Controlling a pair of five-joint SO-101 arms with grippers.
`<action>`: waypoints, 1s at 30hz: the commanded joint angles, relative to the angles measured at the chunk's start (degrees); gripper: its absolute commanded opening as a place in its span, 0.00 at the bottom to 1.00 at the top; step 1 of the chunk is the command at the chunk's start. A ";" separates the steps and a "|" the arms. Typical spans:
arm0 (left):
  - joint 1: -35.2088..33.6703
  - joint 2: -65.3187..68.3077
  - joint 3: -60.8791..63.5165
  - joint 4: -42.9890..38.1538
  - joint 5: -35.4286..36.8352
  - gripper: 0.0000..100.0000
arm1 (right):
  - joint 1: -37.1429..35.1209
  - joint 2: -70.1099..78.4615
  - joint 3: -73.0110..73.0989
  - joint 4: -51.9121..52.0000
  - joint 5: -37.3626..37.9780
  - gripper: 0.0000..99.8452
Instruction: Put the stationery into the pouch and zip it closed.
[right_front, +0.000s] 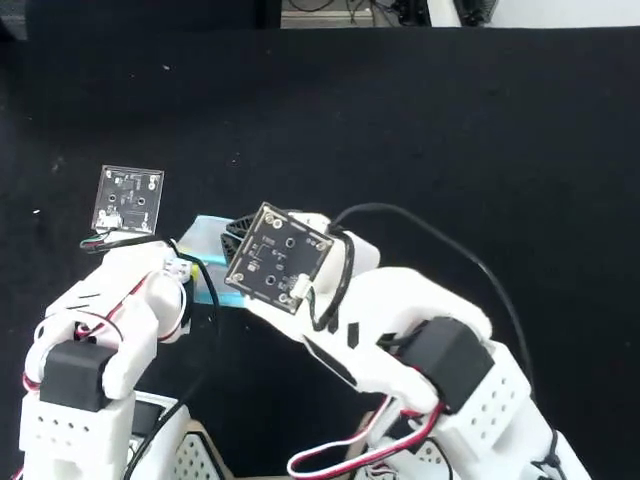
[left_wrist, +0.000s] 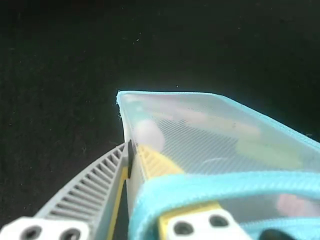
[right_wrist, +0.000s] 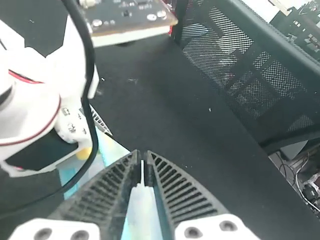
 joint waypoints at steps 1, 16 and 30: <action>1.01 -1.23 -0.40 -1.23 0.35 0.03 | 3.96 -2.24 -4.70 4.13 0.44 0.01; 1.01 -1.23 -0.40 -1.23 0.18 0.03 | 5.36 -25.01 12.18 22.59 0.09 0.21; 1.01 -1.23 -0.75 -1.23 0.09 0.03 | -5.71 -49.80 30.37 19.60 -12.92 0.23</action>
